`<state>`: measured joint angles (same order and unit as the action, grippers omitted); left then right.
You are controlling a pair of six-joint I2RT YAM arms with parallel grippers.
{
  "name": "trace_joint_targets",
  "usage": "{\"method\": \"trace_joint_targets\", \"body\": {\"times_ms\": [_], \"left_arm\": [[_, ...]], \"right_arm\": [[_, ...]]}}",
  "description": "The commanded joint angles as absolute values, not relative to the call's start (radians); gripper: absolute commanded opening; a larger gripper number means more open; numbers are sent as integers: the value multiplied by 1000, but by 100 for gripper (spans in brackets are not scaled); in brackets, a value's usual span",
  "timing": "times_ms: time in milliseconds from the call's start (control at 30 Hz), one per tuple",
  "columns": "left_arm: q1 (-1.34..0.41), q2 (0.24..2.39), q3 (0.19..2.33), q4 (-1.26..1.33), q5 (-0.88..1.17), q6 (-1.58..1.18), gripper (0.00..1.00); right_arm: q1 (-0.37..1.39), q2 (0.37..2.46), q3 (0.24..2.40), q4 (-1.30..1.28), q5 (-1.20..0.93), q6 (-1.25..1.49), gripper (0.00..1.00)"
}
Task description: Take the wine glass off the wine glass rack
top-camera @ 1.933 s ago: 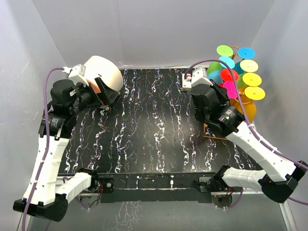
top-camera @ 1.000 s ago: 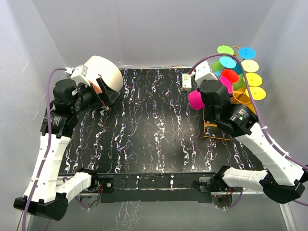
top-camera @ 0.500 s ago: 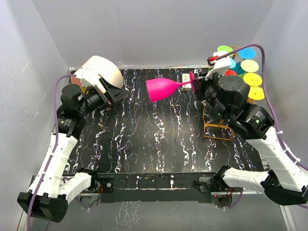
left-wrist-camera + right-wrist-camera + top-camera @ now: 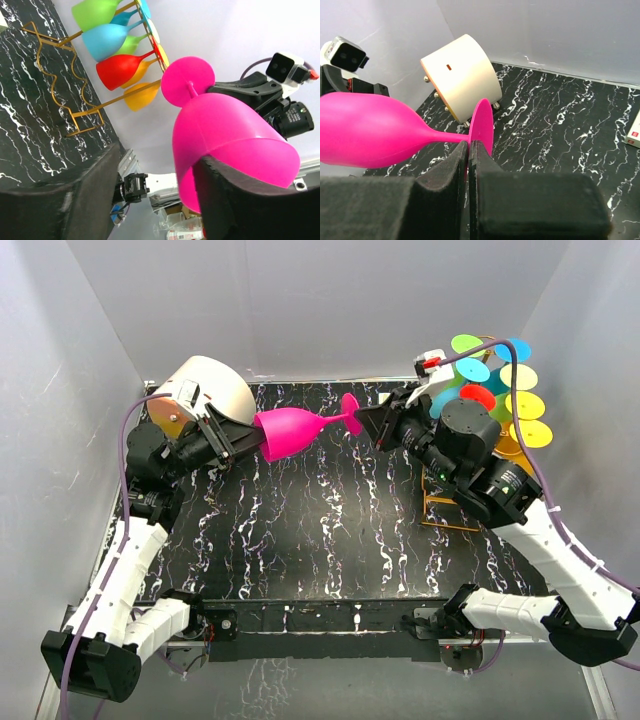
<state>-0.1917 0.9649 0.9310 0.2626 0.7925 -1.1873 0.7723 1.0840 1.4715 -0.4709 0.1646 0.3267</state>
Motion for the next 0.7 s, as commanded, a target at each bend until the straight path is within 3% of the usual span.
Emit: {"method": "trace_joint_targets", "body": {"times_ms": [0, 100, 200, 333, 367, 400, 500, 667], "left_arm": [[-187, 950, 968, 255, 845, -1165, 49], [-186, 948, 985, 202, 837, -1132, 30], [-187, 944, 995, 164, 822, -1114, 22], [-186, 944, 1007, 102, 797, -1088, 2], [-187, 945, 1014, 75, 790, -1072, 0], [-187, 950, 1030, 24, 768, -1043, 0], [-187, 969, 1123, -263, 650, -878, 0], [-187, 1007, 1271, -714, 254, -590, 0]], "right_arm": [[776, 1075, 1456, -331, 110, 379, 0], [775, 1075, 1435, -321, 108, 383, 0], [776, 1066, 1402, -306, 117, 384, 0], [775, 1059, 1373, -305, 129, 376, 6], [775, 1059, 1372, -311, 138, 370, 17], [775, 1060, 1374, -321, 153, 360, 41], [776, 1054, 1385, -368, 229, 317, 74], [776, 1021, 1399, -442, 352, 216, 78]]}}
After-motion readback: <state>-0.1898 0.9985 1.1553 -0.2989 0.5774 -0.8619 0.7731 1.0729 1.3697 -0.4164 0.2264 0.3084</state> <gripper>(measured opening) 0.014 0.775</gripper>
